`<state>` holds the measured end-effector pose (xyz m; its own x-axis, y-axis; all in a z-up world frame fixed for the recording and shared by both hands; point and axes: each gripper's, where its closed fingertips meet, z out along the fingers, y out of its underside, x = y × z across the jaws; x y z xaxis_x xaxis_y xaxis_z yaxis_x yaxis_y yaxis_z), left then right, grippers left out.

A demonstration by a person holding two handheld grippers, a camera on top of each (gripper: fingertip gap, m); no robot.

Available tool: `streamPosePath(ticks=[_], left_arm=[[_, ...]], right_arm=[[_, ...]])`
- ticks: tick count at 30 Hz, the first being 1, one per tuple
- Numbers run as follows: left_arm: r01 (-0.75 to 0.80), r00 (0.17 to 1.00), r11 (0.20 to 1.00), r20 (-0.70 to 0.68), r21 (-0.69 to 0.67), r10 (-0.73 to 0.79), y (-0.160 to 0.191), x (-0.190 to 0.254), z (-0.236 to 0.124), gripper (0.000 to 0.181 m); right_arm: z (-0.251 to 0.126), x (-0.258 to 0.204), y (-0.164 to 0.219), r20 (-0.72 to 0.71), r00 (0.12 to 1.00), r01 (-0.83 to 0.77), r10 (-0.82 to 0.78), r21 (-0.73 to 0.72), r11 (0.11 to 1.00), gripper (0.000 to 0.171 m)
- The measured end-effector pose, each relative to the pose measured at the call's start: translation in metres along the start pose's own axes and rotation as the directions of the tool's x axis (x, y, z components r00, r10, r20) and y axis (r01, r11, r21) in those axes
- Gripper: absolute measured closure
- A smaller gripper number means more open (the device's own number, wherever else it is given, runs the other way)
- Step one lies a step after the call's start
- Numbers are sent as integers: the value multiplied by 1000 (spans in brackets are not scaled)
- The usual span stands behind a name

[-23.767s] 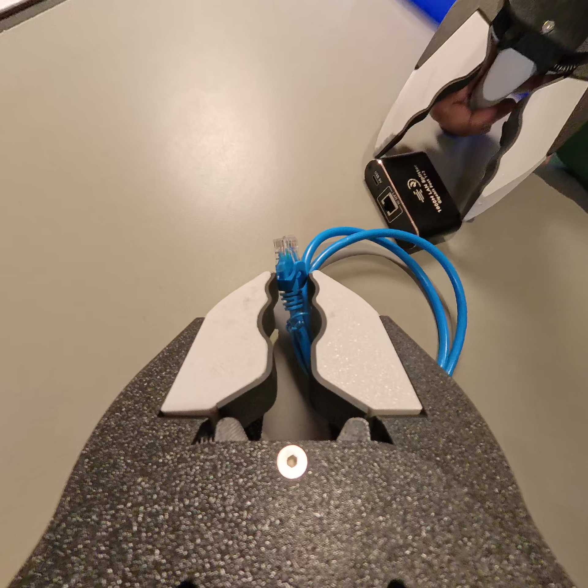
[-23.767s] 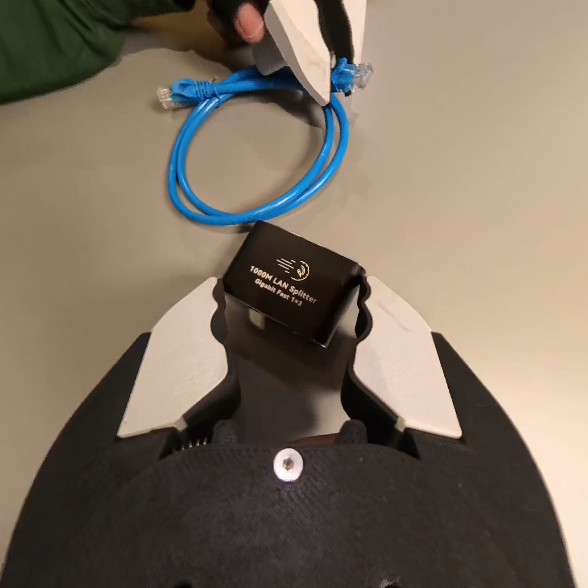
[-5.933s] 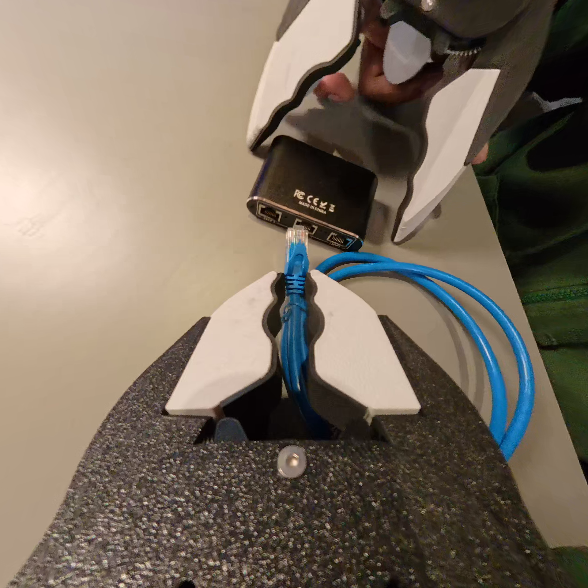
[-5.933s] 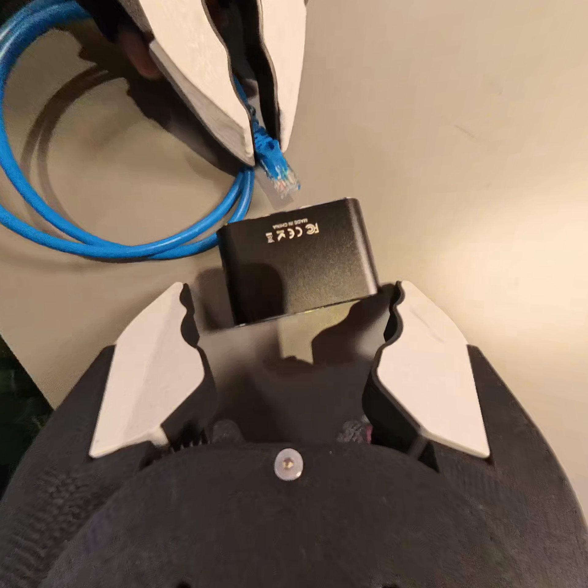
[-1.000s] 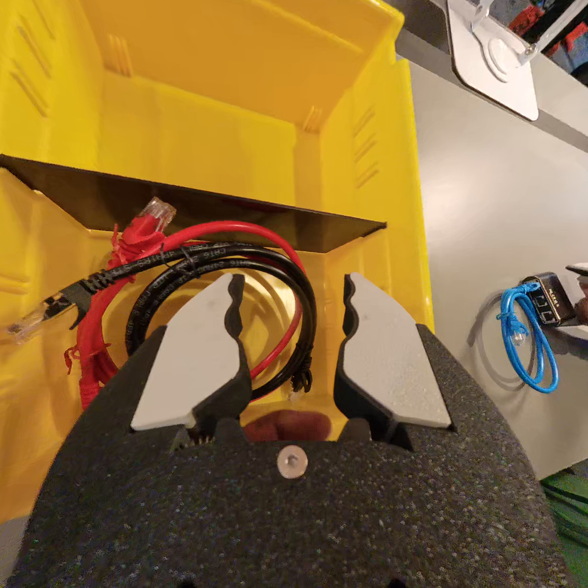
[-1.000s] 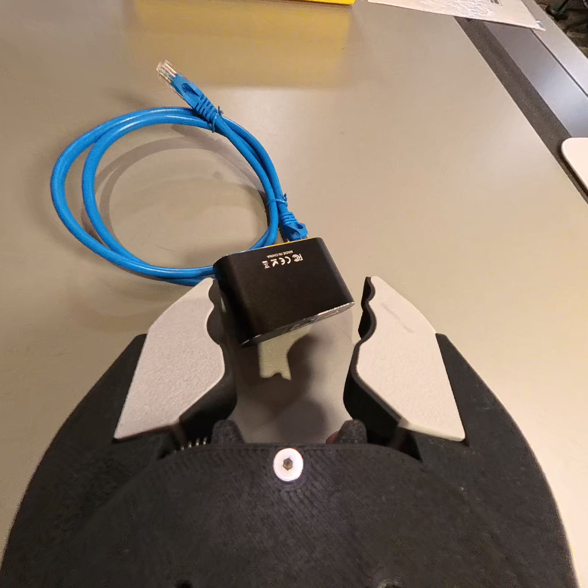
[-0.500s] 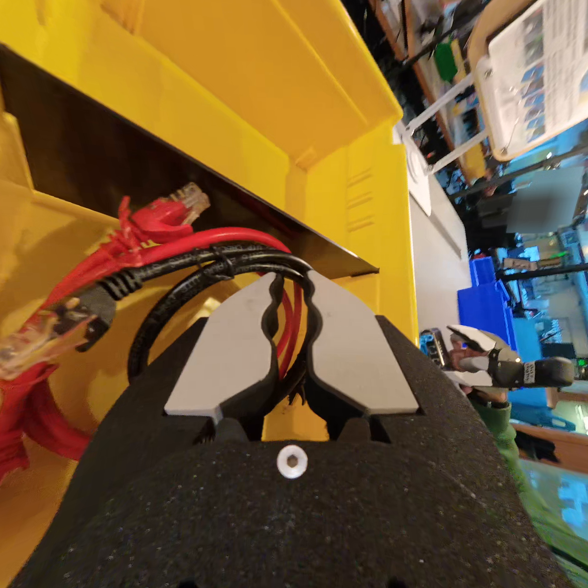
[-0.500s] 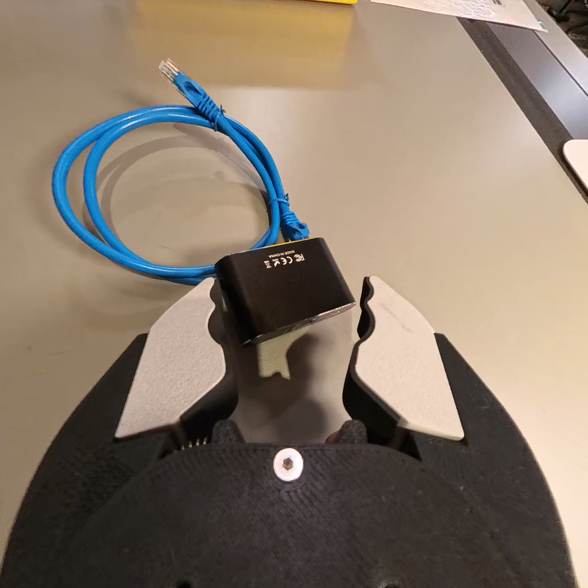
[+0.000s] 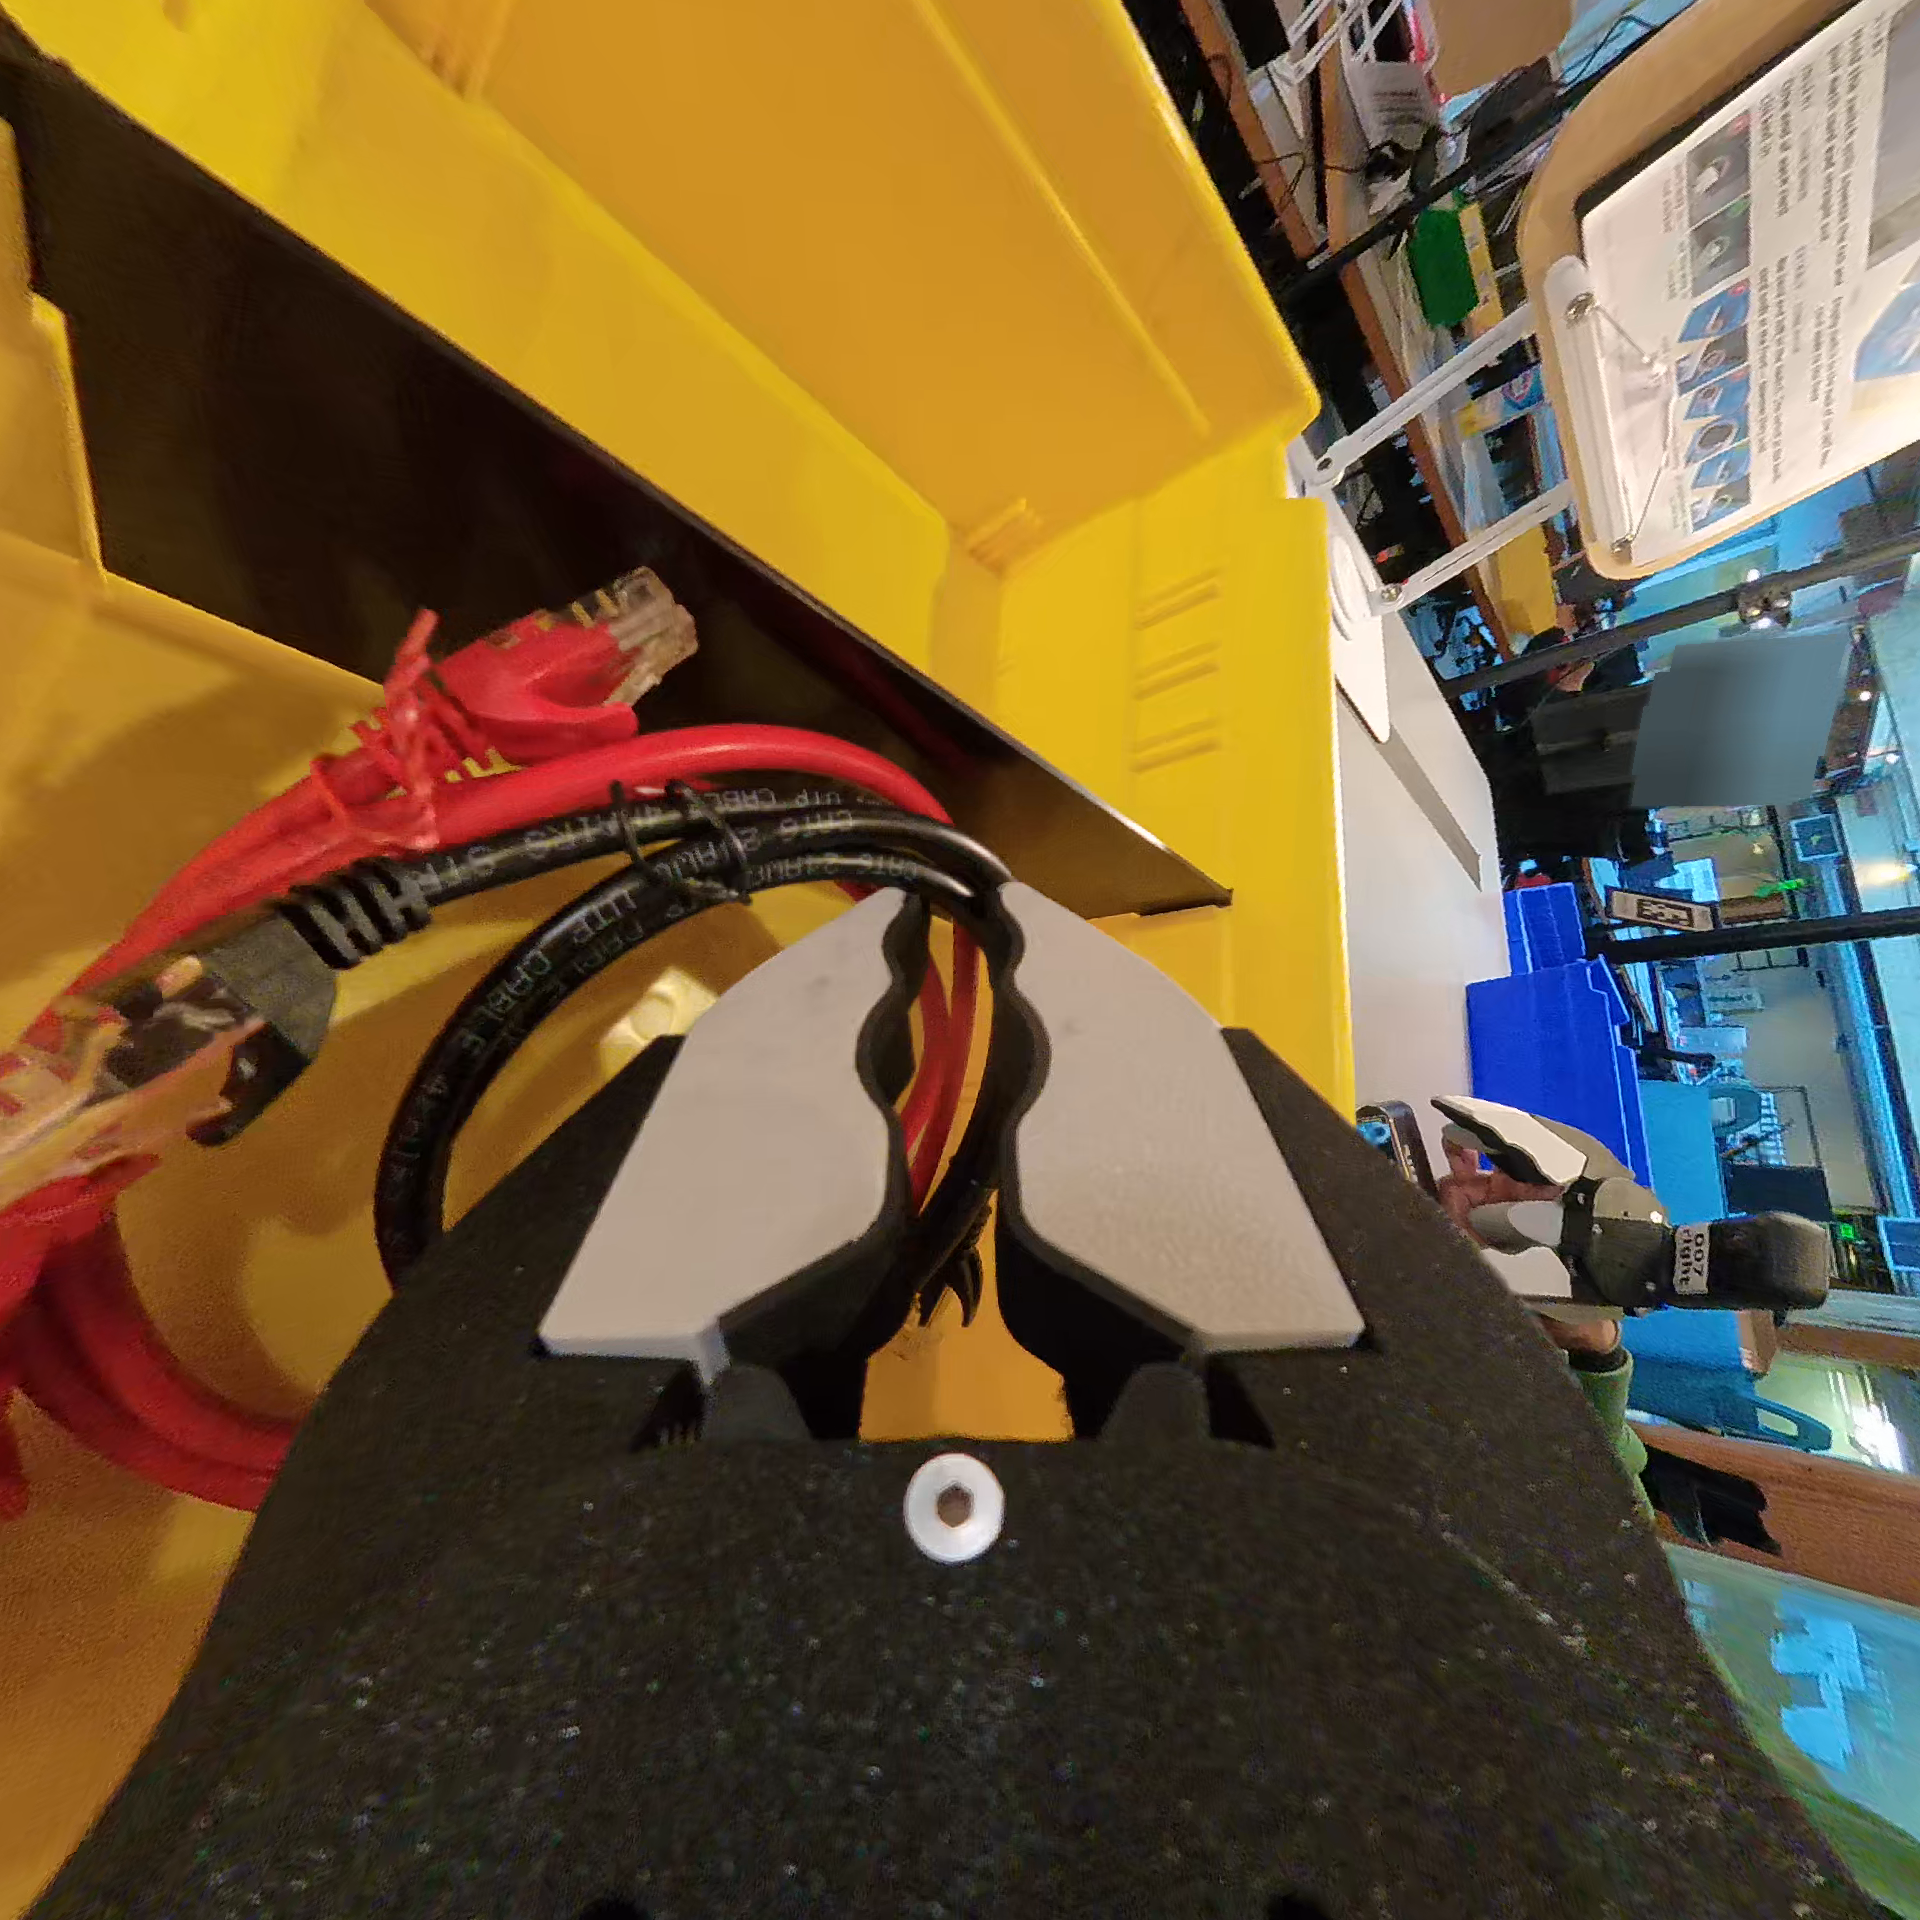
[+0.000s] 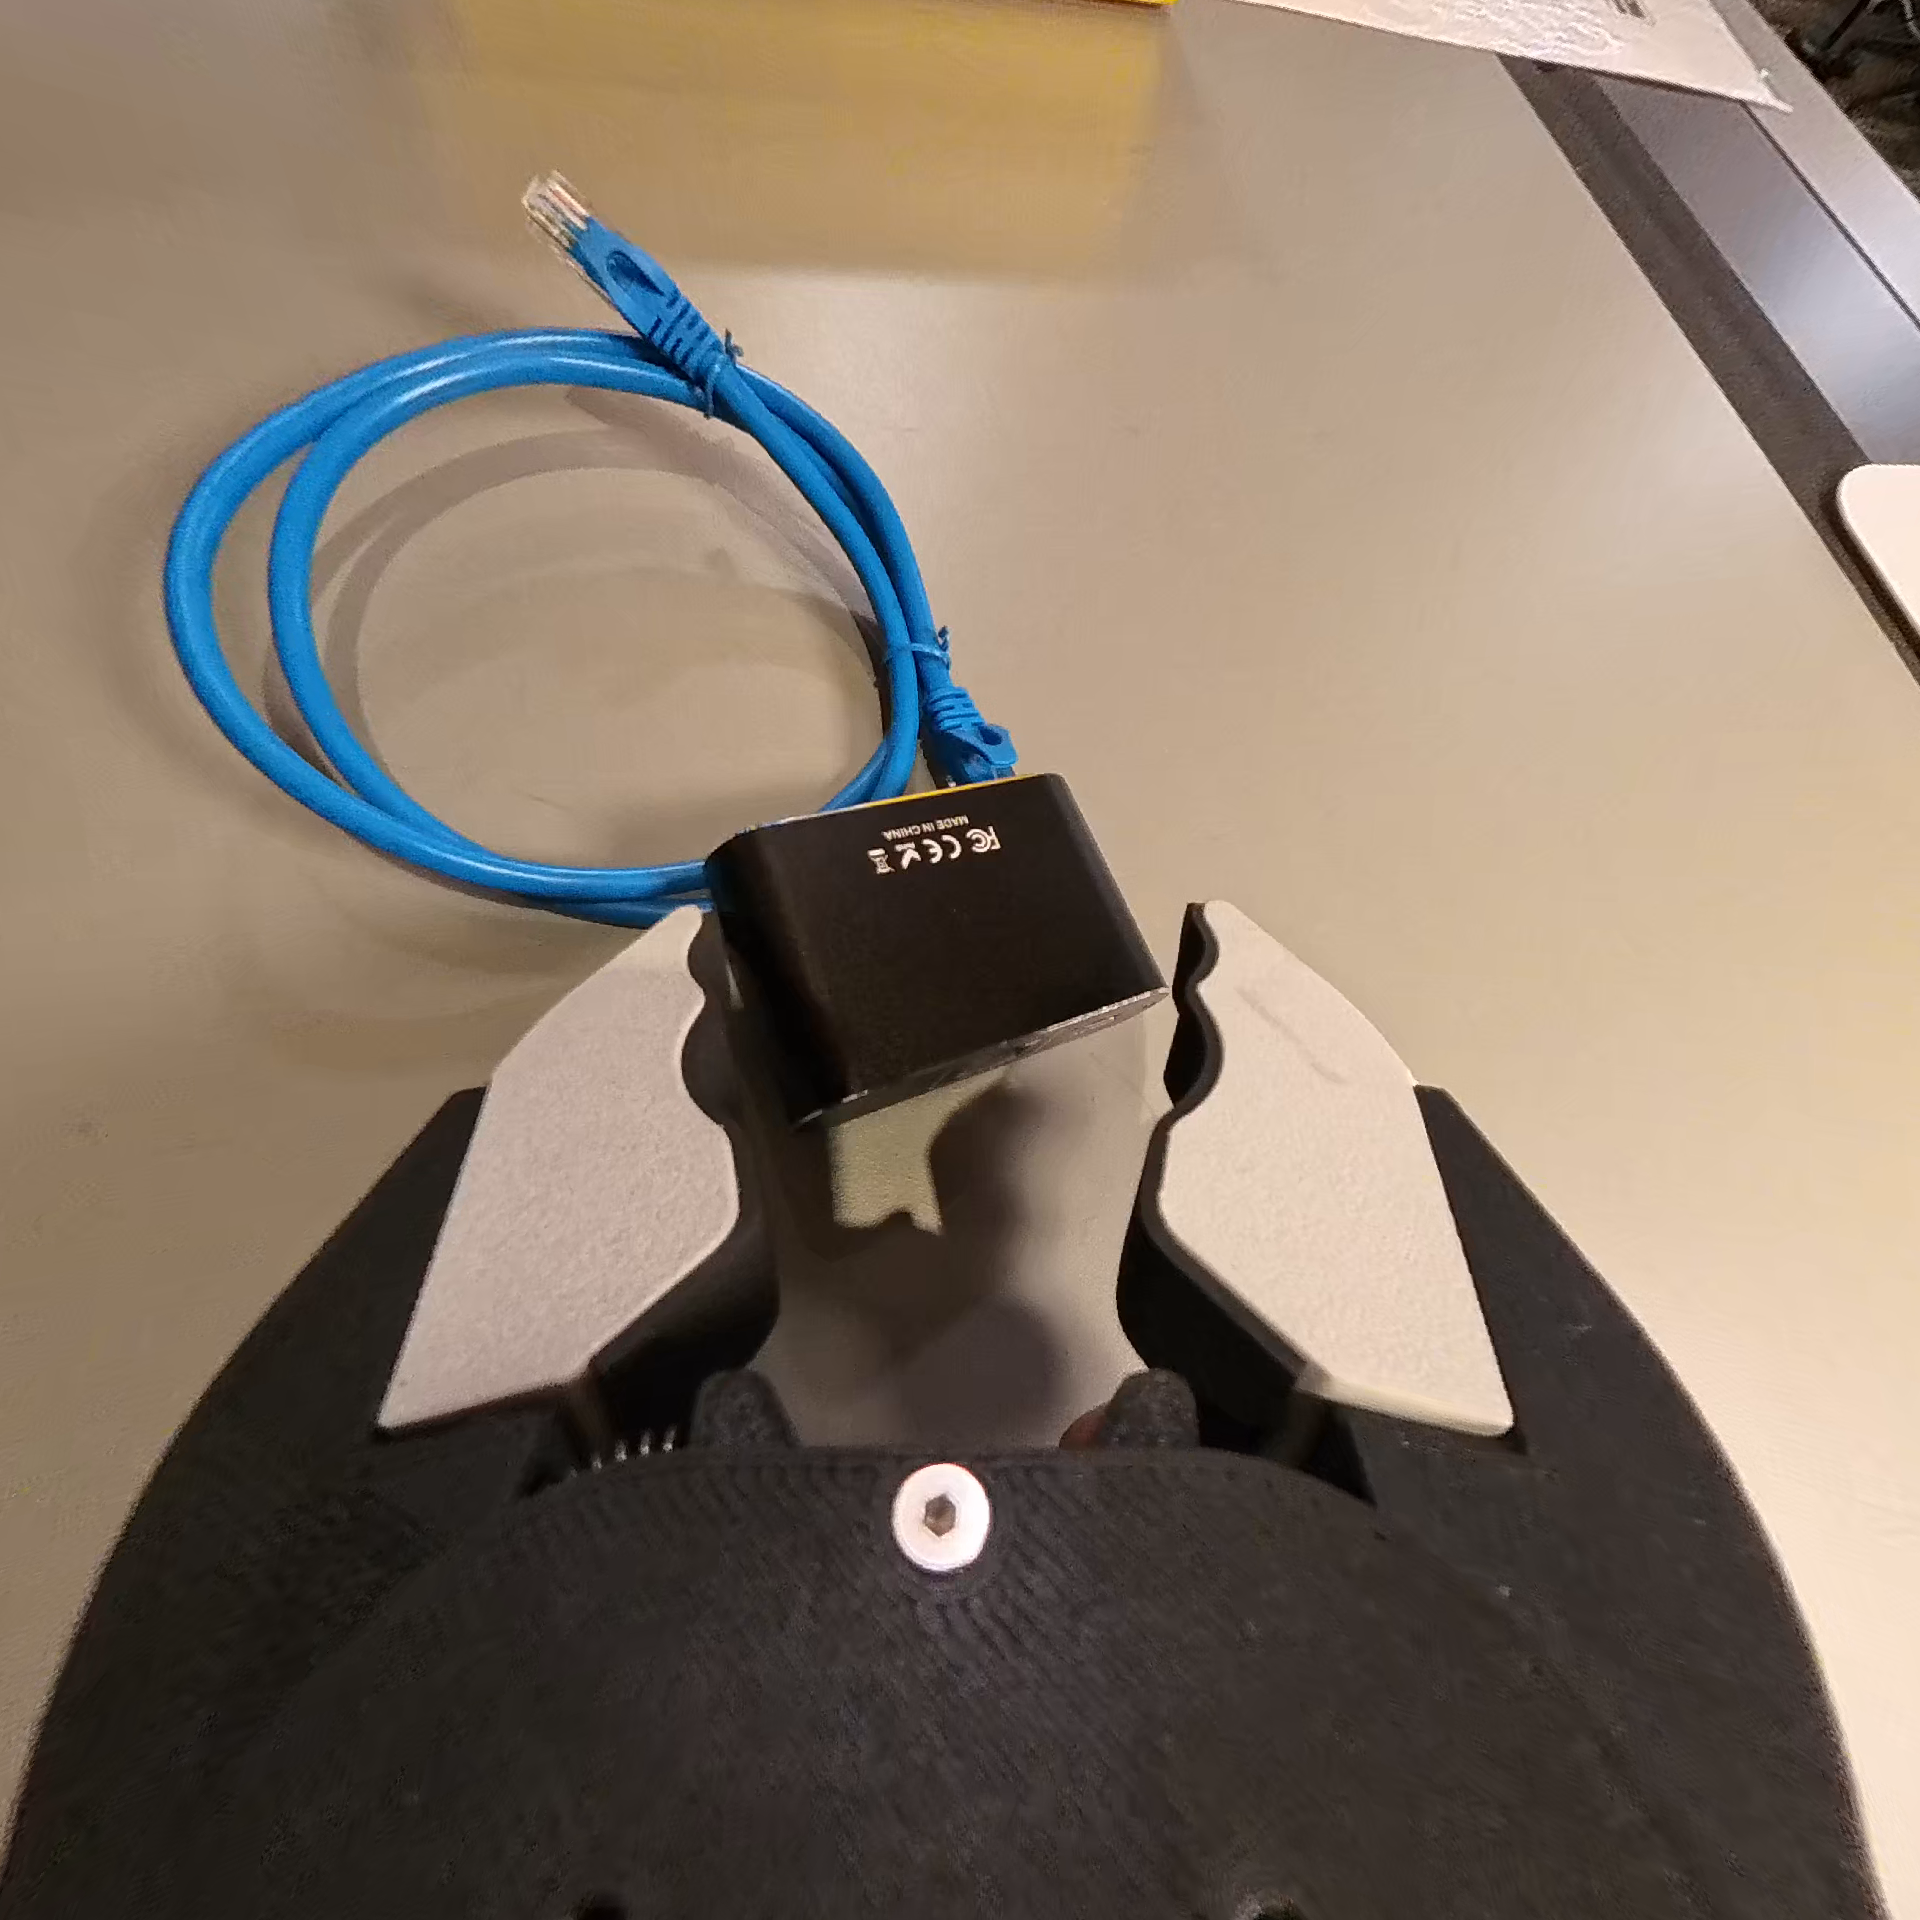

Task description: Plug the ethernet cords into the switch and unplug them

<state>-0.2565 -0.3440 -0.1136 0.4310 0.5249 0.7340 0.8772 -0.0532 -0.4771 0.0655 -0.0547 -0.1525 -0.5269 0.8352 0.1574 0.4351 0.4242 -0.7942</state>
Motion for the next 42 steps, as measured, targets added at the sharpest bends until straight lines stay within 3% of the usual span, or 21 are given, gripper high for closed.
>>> streamPosePath(ticks=[10, 15, 20, 26, 30, 35, 39, 42], left_arm=[[-64, 988, 982, -127, 179, 87, -19, 36, -40, 174], [-256, 931, 921, -183, 294, 317, -29, 94, -74, 175], [-482, 781, 806, -249, 343, 573, -13, 180, -90, 175], [-618, 561, 716, -457, 325, 691, 57, 265, -58, 176], [-604, 464, 721, -586, 340, 664, 112, 296, -17, 176], [-490, 494, 815, -671, 310, 553, 170, 311, 46, 176], [-343, 542, 906, -736, 248, 406, 201, 325, 74, 177], [-312, 559, 921, -739, 234, 377, 215, 334, 79, 176]], right_arm=[[0, -1, 0, 4, 1000, 3, -3, 1, 1000, 89], [-2, 0, -2, 7, 1000, -9, 9, 17, 1000, 88], [-2, 0, -2, 11, 1000, -10, 10, 23, 1000, 88], [-10, 1, -9, 9, 1000, -17, 17, 83, 996, 86], [-28, 3, -31, -4, 1000, -15, 16, 209, 978, 87], [-35, -12, -55, 9, 999, 30, -35, 335, 942, 94], [-21, -24, -56, -9, 997, 75, -76, 311, 947, 97], [-11, -30, -50, -5, 995, 97, -99, 266, 959, 103]])
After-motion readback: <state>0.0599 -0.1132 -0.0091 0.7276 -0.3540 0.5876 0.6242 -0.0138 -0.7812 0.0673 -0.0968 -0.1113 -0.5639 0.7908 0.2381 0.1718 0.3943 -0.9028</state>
